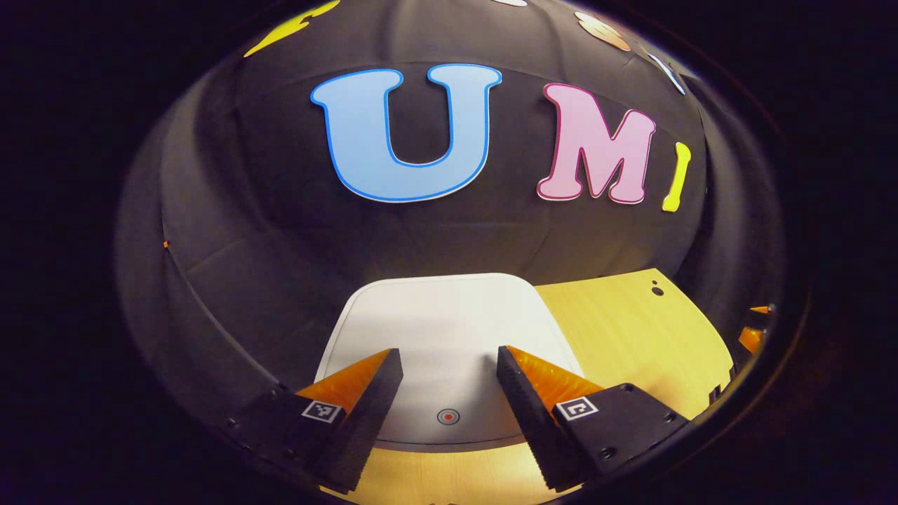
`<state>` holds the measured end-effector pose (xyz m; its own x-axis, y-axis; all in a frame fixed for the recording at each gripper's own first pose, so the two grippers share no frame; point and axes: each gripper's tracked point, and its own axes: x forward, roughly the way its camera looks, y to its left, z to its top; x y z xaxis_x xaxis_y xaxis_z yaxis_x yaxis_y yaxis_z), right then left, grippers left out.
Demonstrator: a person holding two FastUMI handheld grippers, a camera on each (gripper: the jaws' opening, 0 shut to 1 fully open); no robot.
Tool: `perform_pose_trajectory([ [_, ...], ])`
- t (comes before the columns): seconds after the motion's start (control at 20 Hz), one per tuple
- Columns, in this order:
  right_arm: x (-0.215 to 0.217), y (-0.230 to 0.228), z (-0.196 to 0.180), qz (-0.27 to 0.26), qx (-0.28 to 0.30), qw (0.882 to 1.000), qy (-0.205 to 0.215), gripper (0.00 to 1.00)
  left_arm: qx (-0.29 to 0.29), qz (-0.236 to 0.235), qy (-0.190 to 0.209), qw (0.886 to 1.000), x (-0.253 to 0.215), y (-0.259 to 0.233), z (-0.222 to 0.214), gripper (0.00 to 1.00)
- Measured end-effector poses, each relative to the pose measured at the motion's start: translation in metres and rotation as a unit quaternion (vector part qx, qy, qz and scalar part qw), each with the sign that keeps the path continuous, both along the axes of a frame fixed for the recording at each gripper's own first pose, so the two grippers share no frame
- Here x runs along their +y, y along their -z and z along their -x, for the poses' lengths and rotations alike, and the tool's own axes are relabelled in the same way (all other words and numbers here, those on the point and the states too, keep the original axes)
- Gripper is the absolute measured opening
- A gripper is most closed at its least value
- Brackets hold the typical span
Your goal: Press the lid of the desktop garbage bin to open it, pick up the crumpled paper on the desktop and throw it into the bin, then pick up the pop can on the desktop and drop it into the bin, and finally close the garbage bin lid.
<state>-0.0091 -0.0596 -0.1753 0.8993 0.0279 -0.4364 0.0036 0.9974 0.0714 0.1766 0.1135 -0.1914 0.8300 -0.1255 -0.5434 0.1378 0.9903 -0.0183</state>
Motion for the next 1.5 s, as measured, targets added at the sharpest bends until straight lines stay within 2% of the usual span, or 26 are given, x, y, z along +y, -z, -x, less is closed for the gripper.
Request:
perform_pose_trajectory([
  [0.1, 0.003, -0.01, 0.0, -0.005, -0.007, 1.0, 0.002, 0.98, -0.019, -0.017, -0.008, 1.0, 0.002, -0.003, -0.003, 0.95],
  [0.3, 0.006, -0.033, 0.003, -0.006, -0.028, 1.0, 0.011, 0.97, -0.053, 0.037, -0.012, 0.998, -0.018, -0.022, 0.001, 0.94],
  [0.5, 0.02, -0.062, 0.007, -0.019, -0.052, 0.998, 0.01, 0.97, -0.088, 0.04, -0.011, 0.995, -0.024, -0.05, 0.012, 0.94],
  [0.75, 0.043, -0.095, 0.01, -0.032, -0.089, 0.995, 0.011, 0.97, -0.127, 0.066, 0.016, 0.99, -0.057, -0.092, 0.04, 0.93],
  [1.05, 0.071, -0.129, 0.012, -0.029, -0.136, 0.99, 0.02, 0.97, -0.196, 0.075, 0.062, 0.976, -0.094, -0.145, 0.084, 0.93],
  [1.3, 0.079, -0.164, 0.021, 0.003, -0.182, 0.983, 0.031, 0.97, -0.213, 0.103, 0.1, 0.966, -0.131, -0.161, 0.127, 0.93],
  [1.5, 0.075, -0.19, 0.029, 0.024, -0.22, 0.974, 0.041, 0.97, -0.23, 0.107, 0.074, 0.964, -0.139, -0.173, 0.134, 0.92],
])
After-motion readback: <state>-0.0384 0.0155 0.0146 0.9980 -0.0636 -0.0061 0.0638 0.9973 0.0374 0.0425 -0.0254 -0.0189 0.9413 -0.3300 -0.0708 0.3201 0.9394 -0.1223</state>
